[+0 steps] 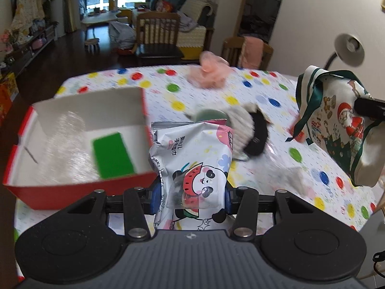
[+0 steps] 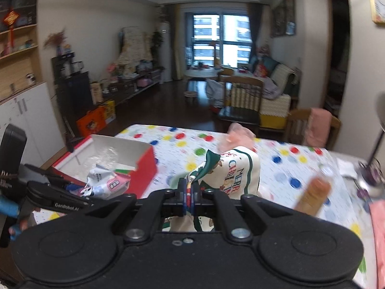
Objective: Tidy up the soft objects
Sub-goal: 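Lift and carry the tote bag and panda snack bag over the box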
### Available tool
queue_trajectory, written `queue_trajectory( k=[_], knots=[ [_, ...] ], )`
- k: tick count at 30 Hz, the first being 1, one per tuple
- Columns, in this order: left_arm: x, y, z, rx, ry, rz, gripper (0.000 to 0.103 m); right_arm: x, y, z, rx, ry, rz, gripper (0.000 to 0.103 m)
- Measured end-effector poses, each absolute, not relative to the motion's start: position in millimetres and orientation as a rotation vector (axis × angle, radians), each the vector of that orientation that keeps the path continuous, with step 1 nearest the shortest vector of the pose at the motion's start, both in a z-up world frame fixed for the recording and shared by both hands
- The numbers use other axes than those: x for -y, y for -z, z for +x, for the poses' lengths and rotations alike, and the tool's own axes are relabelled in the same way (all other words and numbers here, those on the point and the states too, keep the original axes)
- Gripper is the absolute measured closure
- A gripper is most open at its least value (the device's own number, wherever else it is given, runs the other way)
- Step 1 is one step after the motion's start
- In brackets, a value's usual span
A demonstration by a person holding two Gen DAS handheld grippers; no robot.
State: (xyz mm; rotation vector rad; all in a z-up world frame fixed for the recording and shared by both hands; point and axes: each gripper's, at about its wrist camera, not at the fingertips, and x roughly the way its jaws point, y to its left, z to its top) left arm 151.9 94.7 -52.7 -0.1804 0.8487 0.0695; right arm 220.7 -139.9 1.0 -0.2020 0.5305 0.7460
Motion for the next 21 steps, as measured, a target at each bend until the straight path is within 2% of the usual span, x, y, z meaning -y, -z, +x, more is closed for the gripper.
queue_trajectory(
  k=[7, 21],
  knots=[
    [-158.4, 35.1, 146.3, -0.826, -0.14, -0.17, 0.056, 64.3, -9.3, 216.3, -0.497, -0.854, -0.298, 0.101],
    [-272.4, 33.2, 150.4, -0.837, -0.23, -0.163, 0.056, -62.5, -7.2, 210.5, -0.46, -0.987, -0.45, 0.101]
  ],
)
